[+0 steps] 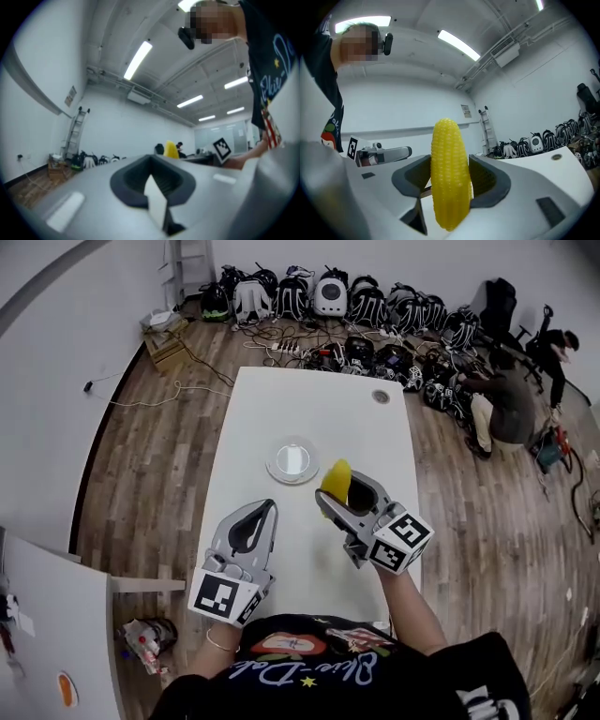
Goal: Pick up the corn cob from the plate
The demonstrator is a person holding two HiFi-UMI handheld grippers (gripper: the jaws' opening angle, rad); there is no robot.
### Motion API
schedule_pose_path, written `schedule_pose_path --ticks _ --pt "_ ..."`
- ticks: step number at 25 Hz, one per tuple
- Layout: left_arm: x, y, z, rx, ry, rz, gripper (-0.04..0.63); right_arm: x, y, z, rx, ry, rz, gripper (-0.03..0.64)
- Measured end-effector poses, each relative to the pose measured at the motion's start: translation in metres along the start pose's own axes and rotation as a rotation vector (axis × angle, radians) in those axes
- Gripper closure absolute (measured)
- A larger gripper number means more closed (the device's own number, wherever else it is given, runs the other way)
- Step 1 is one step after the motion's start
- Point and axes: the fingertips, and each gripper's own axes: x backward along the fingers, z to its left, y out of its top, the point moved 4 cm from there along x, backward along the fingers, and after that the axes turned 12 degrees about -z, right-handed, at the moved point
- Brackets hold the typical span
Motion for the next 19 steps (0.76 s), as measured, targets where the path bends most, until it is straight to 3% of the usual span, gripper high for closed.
schedule_pose_path --ticks 8,19 --pt "-0.0029 0.0089 -0.0063 -0.017 -0.027 -0.015 0.604 0.0093 0.0020 -0.0021 -0.004 -0.053 0.006 0.362" --pt "0.0029 0.0090 -0.0011 -0.034 -0.006 -0.004 0.604 0.0013 -0.0063 -0.0056 -0.007 -0.041 0.026 0.364"
